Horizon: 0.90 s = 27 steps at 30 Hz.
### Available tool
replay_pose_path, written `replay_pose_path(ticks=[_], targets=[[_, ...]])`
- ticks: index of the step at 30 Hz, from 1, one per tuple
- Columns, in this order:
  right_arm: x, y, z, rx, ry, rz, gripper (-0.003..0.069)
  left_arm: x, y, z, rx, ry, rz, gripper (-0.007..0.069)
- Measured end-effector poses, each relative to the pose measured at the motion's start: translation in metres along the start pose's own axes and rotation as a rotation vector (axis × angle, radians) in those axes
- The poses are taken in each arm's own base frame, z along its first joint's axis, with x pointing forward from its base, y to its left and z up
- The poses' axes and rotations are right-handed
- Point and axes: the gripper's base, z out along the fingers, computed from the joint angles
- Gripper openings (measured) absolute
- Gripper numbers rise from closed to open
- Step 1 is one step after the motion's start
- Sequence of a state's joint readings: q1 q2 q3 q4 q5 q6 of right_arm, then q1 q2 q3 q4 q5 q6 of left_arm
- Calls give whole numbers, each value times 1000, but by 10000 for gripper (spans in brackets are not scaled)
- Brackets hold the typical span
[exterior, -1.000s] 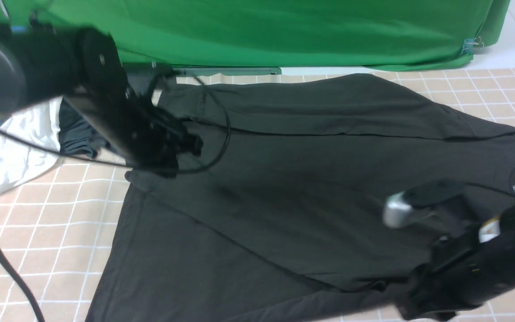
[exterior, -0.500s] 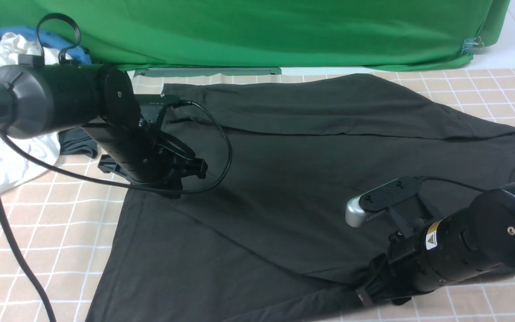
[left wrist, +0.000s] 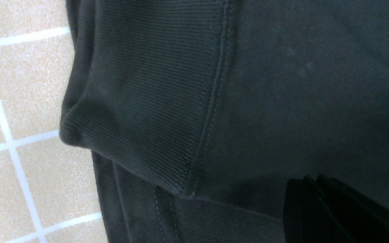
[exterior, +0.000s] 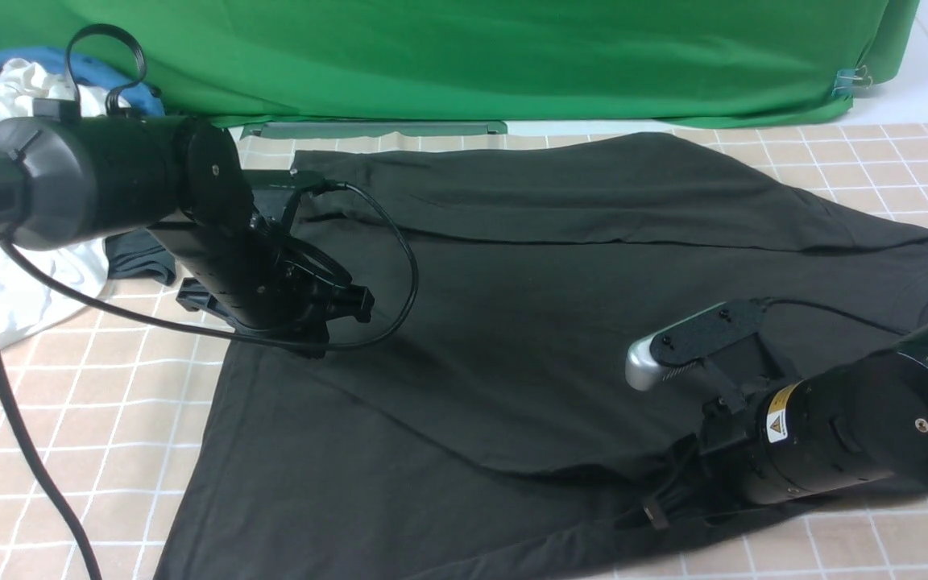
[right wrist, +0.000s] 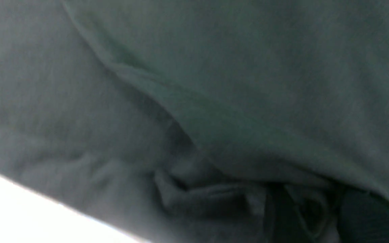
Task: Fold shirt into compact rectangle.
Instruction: 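Grab the top left corner of the dark shirt with the left gripper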
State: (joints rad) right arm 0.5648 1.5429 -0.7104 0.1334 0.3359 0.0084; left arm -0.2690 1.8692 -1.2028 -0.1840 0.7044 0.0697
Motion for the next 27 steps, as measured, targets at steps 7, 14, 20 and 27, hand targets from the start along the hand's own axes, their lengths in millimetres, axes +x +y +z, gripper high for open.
replay_pose_path(ticks=[7,14,20,27], targets=[[-5,0,0,0,-53,10,363,0,0,0,0,0,4,19],[1,-1,9,6,9,22,351,0,0,0,0,1,4,19],[4,-1,19,11,49,26,106,1,0,0,1,15,12,19],[13,4,-4,-1,142,61,70,2,0,0,2,25,18,19]])
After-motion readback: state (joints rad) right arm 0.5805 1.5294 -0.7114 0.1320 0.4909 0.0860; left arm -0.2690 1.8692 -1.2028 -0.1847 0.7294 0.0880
